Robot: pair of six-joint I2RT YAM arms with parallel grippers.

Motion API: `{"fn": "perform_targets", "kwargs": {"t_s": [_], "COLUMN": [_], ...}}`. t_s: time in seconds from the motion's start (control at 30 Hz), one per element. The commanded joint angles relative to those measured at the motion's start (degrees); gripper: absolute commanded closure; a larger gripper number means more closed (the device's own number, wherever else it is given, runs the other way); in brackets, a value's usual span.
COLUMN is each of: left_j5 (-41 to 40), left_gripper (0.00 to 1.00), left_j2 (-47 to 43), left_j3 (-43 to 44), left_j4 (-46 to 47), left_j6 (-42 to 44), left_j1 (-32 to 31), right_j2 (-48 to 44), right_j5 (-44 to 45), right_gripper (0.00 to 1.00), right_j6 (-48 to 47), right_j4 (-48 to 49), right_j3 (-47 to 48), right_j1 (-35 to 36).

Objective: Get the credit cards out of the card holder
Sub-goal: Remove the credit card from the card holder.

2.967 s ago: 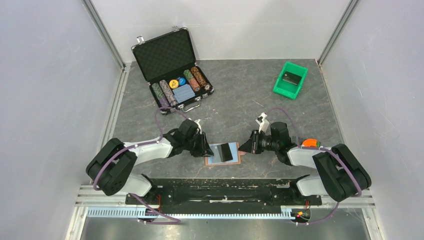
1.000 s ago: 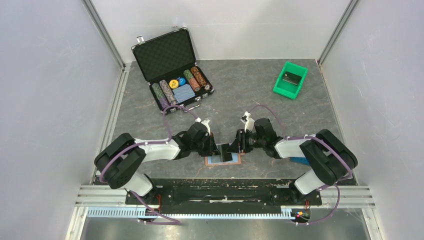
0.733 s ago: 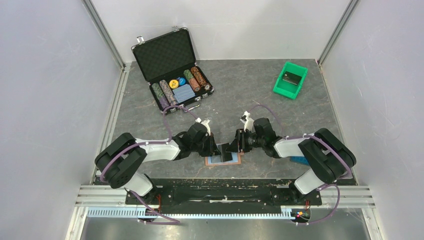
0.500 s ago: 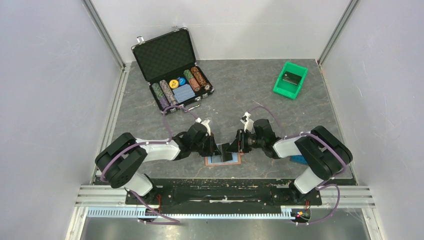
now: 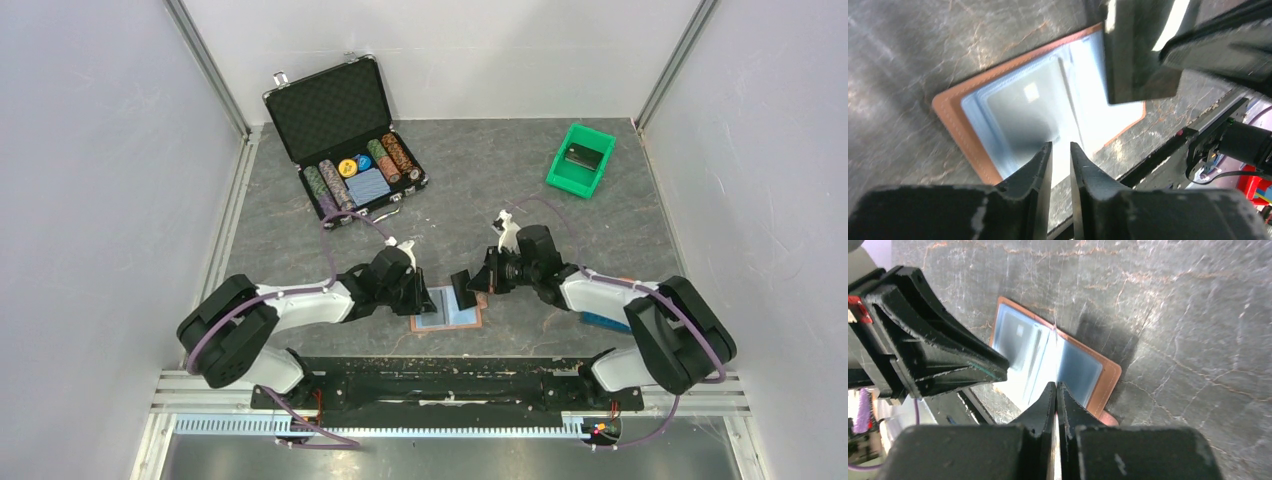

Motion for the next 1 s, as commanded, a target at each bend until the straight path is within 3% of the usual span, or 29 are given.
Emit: {"fn": "perform_targets", "kwargs": {"t_s": [0.0, 0.2, 0.3, 0.5, 0.63, 0.97], "left_j5": [-2.15, -8.01, -13.74, -20.27, -21.15, -35.92], "left_gripper": [0.66, 0.45, 0.42, 0.40, 0.37, 0.32], "left_j2": [-5.71, -16.82, -19.75, -25.47, -24.78, -16.38], "left_j3": [2.21, 5.25, 6.31, 4.16, 4.17, 3.90], "left_j4": [-8.84, -12.69, -12.94, -5.80, -2.24, 5.32], "left_j6": [1.08, 10.95, 18.55, 39.81, 47.59, 66.35], "left_j1": [-0.15, -1.43, -3.73, -14.17, -17.69, -27.58], "right_j2": [-3.88, -6.48, -8.14, -12.62, -14.89, -18.75], "right_j5": [4.99, 0.86, 1.21, 1.29, 0.22, -2.14], "right_gripper": [1.00, 1.00, 1.00, 1.00, 1.00, 1.00], "right_j6": [-5.83, 8.77, 16.09, 24.68, 27.83, 31.48], "right_j4": [-10.71, -11.05, -10.76, -10.33, -9.36, -6.43], "right_j3": [5.77, 8.50, 8.73, 8.39, 7.29, 3.18], "right_j1": [-0.32, -0.72, -0.55, -0.25, -0.17, 0.06]}}
